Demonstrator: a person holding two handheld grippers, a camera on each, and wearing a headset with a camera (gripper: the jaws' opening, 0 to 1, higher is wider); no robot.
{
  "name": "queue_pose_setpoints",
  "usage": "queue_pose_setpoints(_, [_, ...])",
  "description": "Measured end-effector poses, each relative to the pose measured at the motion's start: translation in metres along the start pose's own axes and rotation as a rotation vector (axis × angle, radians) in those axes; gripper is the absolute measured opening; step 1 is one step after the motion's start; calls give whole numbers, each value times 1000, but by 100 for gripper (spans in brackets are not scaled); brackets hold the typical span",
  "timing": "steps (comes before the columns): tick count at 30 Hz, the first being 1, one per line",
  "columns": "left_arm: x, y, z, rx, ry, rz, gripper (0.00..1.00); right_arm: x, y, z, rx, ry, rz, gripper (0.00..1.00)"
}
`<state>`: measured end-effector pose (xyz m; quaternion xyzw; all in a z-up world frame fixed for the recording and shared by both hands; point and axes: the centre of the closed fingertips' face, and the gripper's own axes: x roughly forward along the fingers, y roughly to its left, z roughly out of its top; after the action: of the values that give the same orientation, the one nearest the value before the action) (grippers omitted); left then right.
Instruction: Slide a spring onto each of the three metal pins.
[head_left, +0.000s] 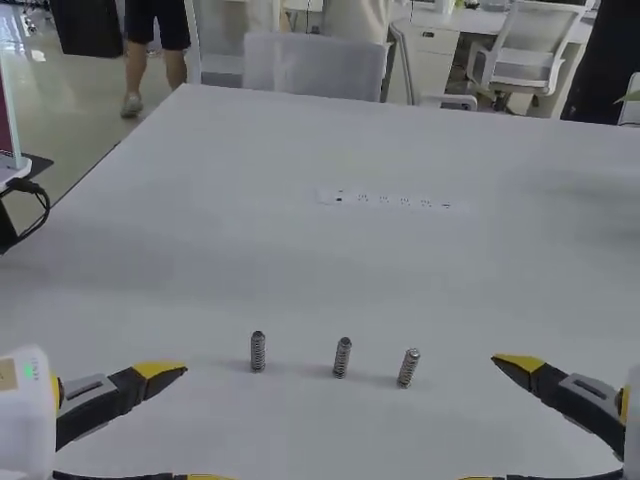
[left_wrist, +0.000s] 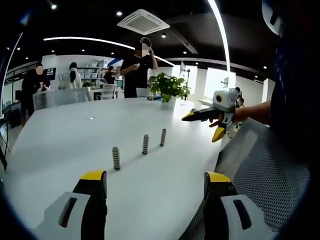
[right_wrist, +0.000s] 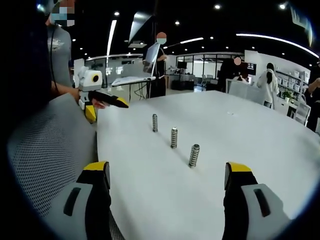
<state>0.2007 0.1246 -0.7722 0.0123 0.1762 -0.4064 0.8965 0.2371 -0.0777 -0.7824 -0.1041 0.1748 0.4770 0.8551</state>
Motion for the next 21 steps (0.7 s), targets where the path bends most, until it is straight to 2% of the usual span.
queue_pose_setpoints(7, [1,7,-4,-10,-6,19,77,2,-7,1,23,-49,-53,96])
queue_pose_setpoints(11, [4,9,-4,-24,-12,26,77,5,-5,2,28,-53,-60,96])
queue_pose_setpoints(21, [10,3,2,-22,-19,8,76,4,-2,-1,19,-34,-68,95])
